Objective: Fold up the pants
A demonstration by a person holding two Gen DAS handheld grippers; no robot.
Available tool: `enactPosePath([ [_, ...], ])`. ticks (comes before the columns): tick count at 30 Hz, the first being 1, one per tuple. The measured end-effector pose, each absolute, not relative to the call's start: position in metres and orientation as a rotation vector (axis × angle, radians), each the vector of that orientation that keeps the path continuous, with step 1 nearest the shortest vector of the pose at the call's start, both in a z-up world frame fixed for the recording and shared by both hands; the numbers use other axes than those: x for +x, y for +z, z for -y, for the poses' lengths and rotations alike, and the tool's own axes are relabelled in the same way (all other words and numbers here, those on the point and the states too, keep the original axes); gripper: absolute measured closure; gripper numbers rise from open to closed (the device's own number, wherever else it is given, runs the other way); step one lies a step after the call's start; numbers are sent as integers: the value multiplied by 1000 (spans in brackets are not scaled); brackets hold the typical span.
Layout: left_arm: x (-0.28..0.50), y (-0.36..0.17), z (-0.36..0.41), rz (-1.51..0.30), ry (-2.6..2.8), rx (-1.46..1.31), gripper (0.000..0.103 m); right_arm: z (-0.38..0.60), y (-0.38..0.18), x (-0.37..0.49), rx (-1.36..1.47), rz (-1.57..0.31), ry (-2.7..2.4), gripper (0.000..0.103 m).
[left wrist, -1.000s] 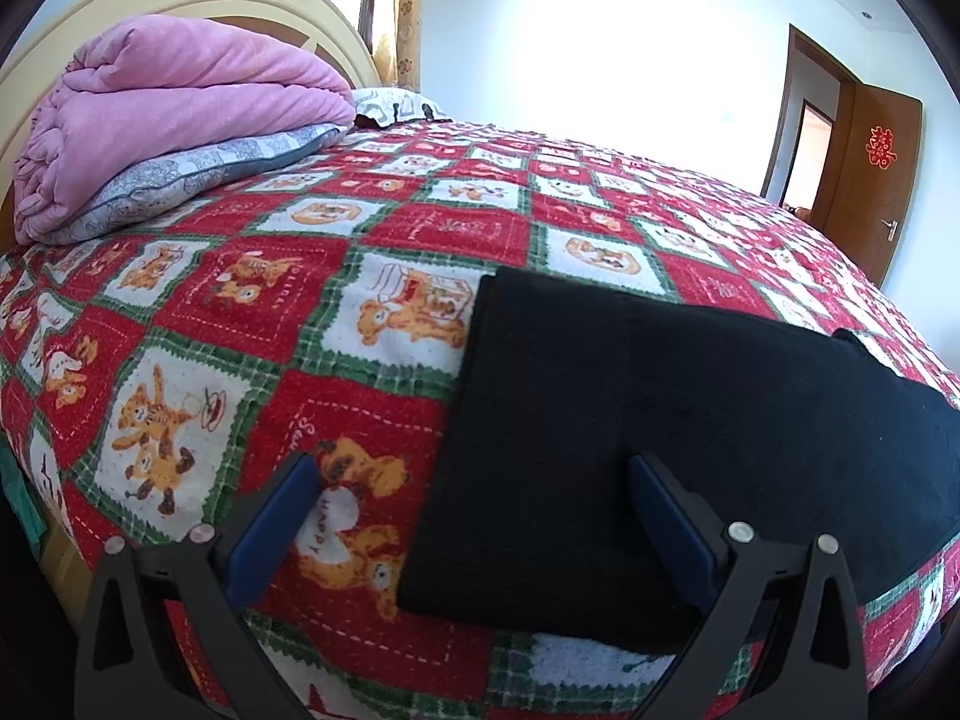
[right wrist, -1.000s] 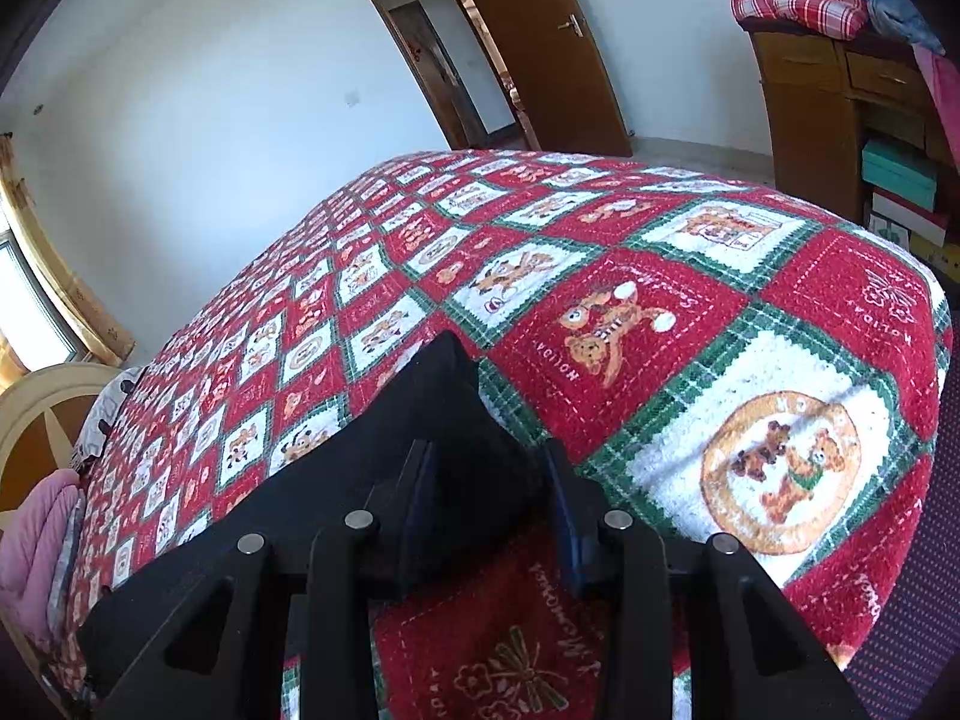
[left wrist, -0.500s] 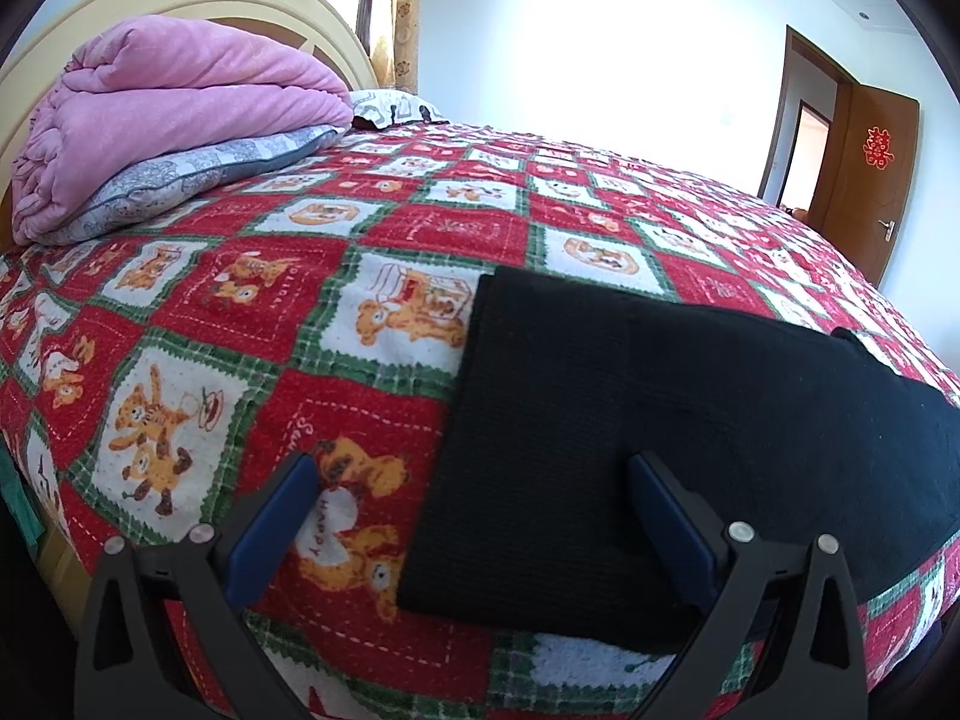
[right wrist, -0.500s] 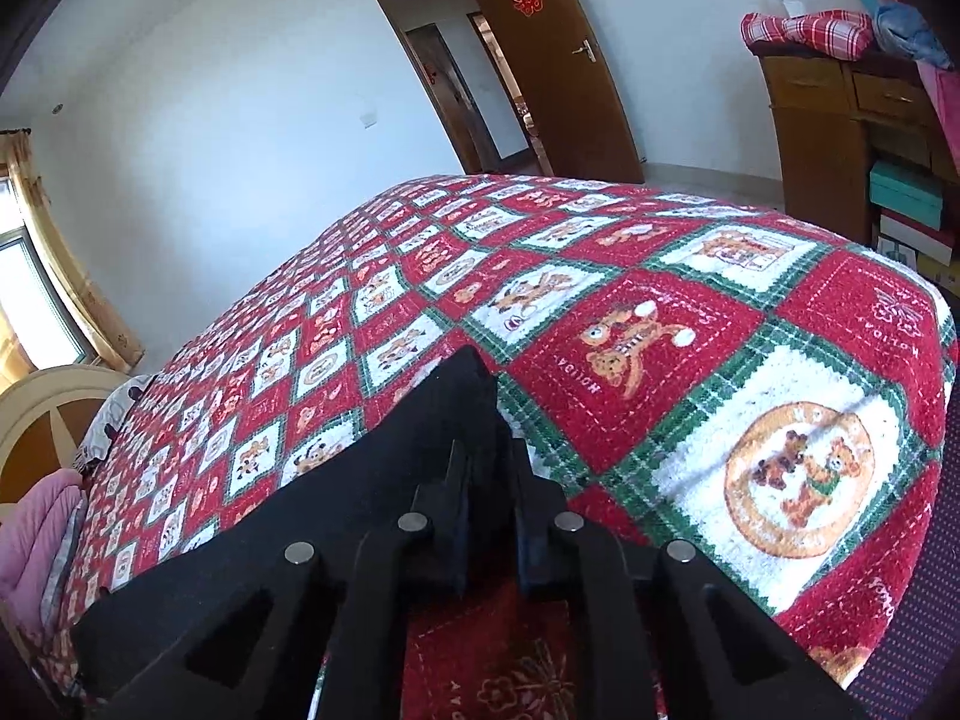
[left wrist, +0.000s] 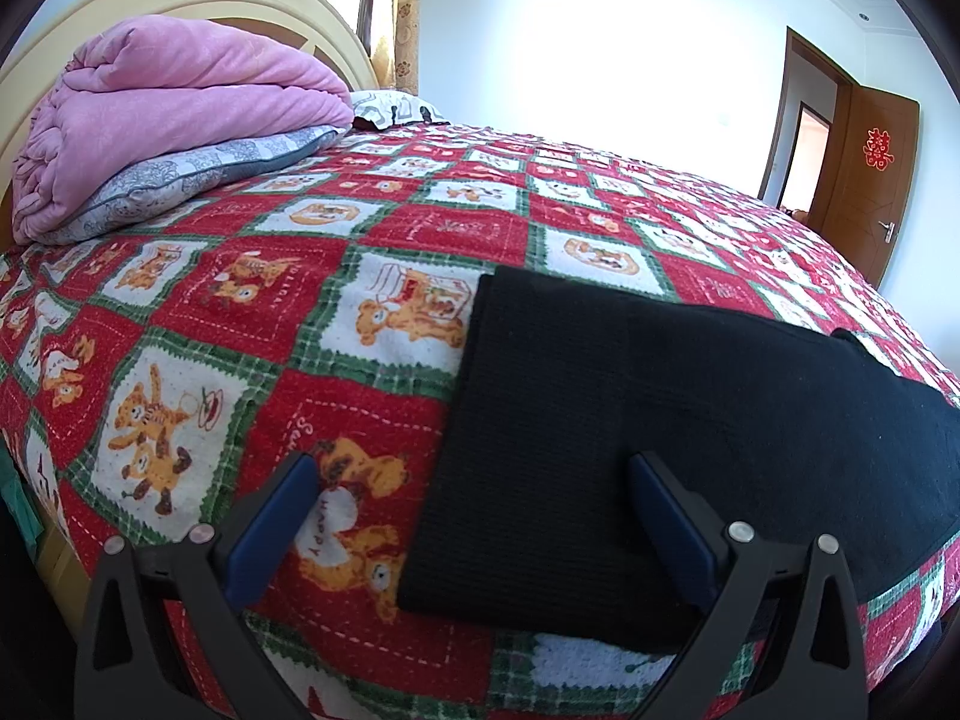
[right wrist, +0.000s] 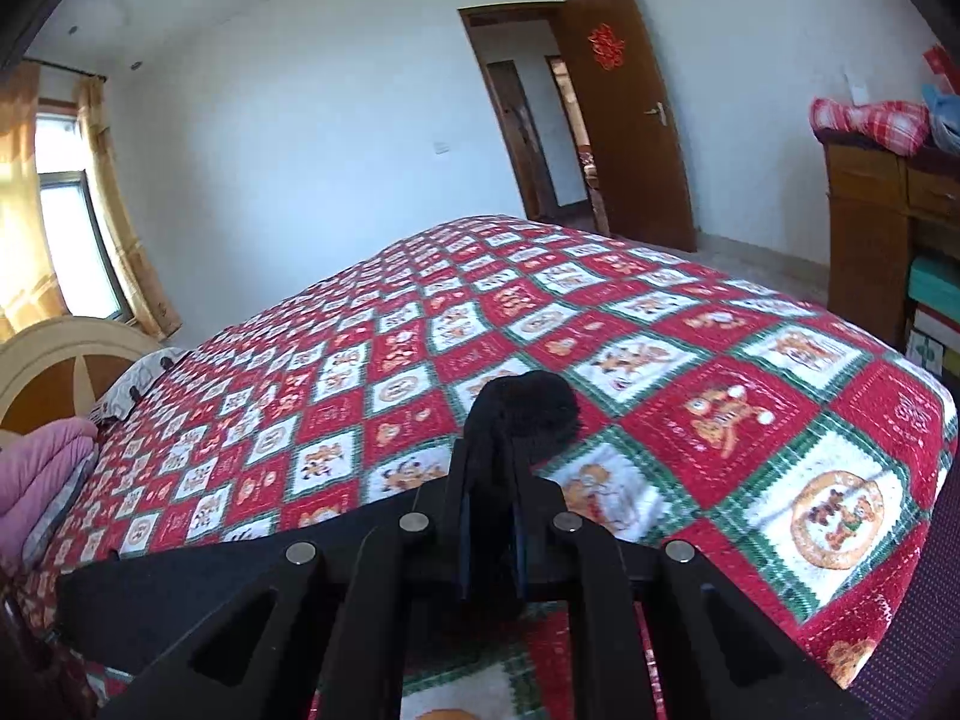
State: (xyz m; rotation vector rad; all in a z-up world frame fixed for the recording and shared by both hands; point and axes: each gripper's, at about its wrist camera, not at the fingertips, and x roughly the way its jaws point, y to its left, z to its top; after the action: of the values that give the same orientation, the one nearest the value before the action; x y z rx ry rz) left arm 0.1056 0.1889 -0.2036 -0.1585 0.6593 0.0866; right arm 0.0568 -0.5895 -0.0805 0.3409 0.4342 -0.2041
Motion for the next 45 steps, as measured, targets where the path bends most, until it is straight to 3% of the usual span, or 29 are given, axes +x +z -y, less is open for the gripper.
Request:
enactPosePath([
  [14, 105, -204, -189, -659, 87, -159, 0, 489, -65, 73, 189, -457, -7, 93],
  [25, 106, -205, -190, -659, 87, -160, 0, 391, -88, 96, 82, -542, 161, 93],
  [45, 105, -205, -190, -656, 88, -160, 0, 304, -115, 116, 7, -614, 281, 93],
])
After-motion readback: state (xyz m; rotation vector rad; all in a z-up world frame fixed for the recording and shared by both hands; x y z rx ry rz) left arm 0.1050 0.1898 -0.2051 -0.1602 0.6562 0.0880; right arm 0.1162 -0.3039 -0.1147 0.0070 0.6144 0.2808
